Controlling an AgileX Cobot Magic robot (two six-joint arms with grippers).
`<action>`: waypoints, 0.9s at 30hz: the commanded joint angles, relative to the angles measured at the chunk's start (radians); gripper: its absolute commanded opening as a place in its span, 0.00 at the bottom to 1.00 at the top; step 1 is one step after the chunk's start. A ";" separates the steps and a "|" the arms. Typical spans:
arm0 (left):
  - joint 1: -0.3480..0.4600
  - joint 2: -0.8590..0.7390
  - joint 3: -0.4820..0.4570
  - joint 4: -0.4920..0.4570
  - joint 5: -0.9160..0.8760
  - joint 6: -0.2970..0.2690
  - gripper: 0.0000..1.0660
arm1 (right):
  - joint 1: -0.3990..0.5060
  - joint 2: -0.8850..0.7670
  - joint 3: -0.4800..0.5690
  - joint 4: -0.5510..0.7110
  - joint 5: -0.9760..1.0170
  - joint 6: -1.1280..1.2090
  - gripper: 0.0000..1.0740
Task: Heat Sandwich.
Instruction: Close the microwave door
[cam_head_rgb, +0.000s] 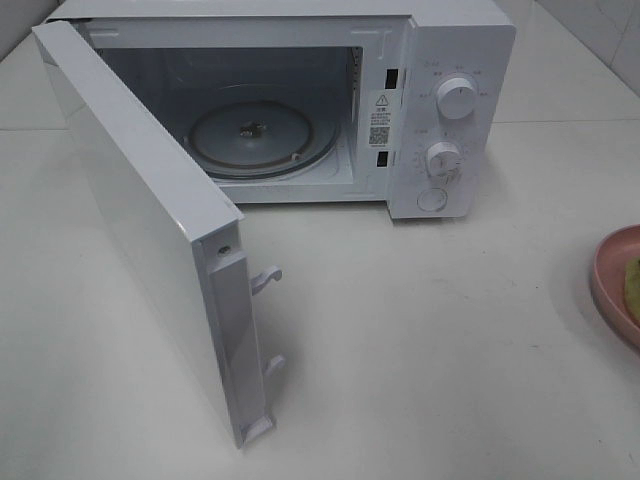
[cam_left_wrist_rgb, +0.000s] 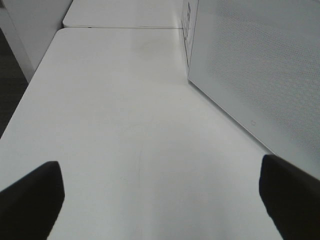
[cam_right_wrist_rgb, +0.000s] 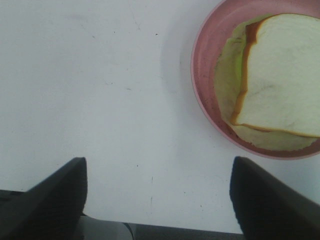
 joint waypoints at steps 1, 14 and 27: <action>0.004 -0.026 0.002 -0.001 -0.006 0.001 0.94 | -0.003 -0.087 -0.003 0.003 0.043 -0.012 0.71; 0.004 -0.026 0.002 -0.001 -0.006 0.001 0.94 | -0.003 -0.231 -0.003 0.002 0.156 -0.012 0.71; 0.004 -0.026 0.002 -0.001 -0.006 0.001 0.94 | 0.122 -0.457 -0.001 -0.102 0.245 0.056 0.71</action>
